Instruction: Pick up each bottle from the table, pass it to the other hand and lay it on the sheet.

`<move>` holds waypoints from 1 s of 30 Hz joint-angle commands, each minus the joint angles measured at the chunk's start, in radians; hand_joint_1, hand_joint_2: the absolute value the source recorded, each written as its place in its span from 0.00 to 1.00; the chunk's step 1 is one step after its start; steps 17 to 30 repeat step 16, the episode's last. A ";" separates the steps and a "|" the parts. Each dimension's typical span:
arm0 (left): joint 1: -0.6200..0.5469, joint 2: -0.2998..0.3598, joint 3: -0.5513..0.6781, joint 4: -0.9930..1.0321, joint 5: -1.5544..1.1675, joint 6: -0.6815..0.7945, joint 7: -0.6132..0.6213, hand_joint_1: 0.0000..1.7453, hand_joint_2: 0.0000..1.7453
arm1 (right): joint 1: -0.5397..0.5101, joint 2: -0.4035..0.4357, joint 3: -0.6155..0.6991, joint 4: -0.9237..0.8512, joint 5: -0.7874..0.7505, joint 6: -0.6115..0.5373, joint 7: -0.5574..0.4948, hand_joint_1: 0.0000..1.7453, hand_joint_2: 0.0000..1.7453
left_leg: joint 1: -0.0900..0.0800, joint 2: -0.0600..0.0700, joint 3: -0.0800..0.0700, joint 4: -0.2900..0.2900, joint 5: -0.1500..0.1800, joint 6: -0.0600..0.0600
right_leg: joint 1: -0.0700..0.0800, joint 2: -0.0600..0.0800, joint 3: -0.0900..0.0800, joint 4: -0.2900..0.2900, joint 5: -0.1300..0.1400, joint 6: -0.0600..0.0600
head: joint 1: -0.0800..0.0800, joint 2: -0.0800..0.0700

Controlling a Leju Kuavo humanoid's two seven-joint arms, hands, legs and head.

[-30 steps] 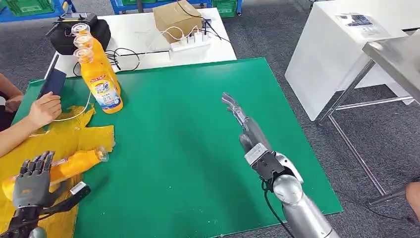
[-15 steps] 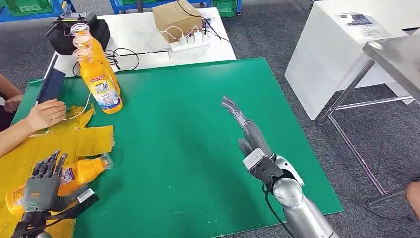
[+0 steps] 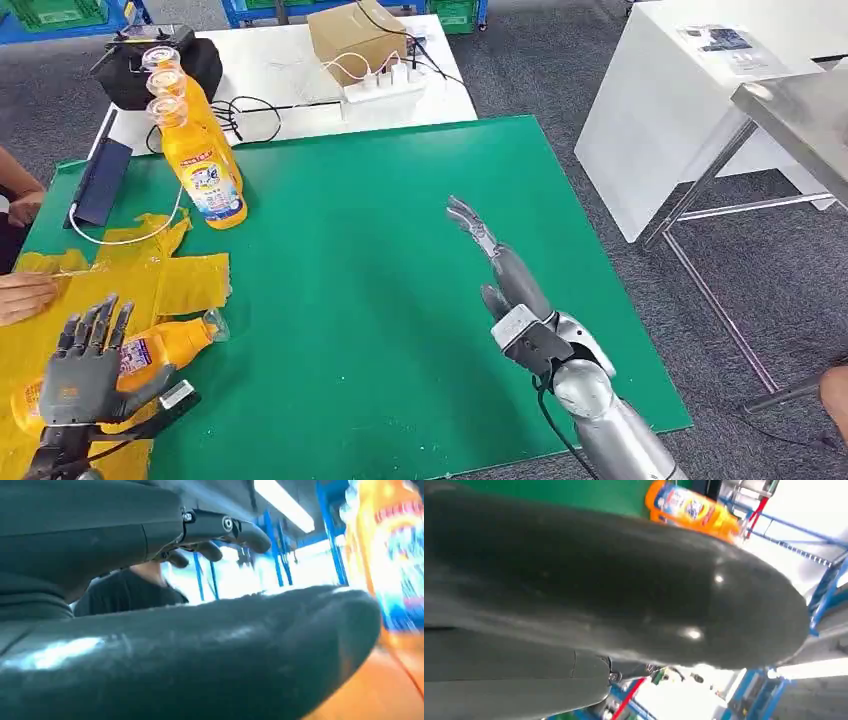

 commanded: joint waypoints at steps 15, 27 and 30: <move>0.188 -0.267 -0.249 -0.668 1.140 -0.783 -0.477 0.00 0.00 | 0.214 0.242 -0.126 -0.119 0.110 -0.209 -0.175 0.00 0.00 | -0.005 -0.006 -0.001 -0.001 -0.003 0.003 | -0.005 -0.004 0.000 0.000 -0.003 0.002 | 0.000 0.000; 0.188 -0.270 -0.250 -0.669 1.136 -0.791 -0.480 0.00 0.00 | 0.213 0.244 -0.127 -0.118 0.110 -0.206 -0.176 0.00 0.00 | -0.004 -0.009 0.000 0.000 -0.003 0.003 | -0.004 -0.005 0.002 0.000 -0.004 0.001 | 0.000 0.000; 0.188 -0.270 -0.250 -0.669 1.136 -0.791 -0.480 0.00 0.00 | 0.213 0.244 -0.127 -0.118 0.110 -0.206 -0.176 0.00 0.00 | -0.004 -0.009 0.000 0.000 -0.003 0.003 | -0.004 -0.005 0.002 0.000 -0.004 0.001 | 0.000 0.000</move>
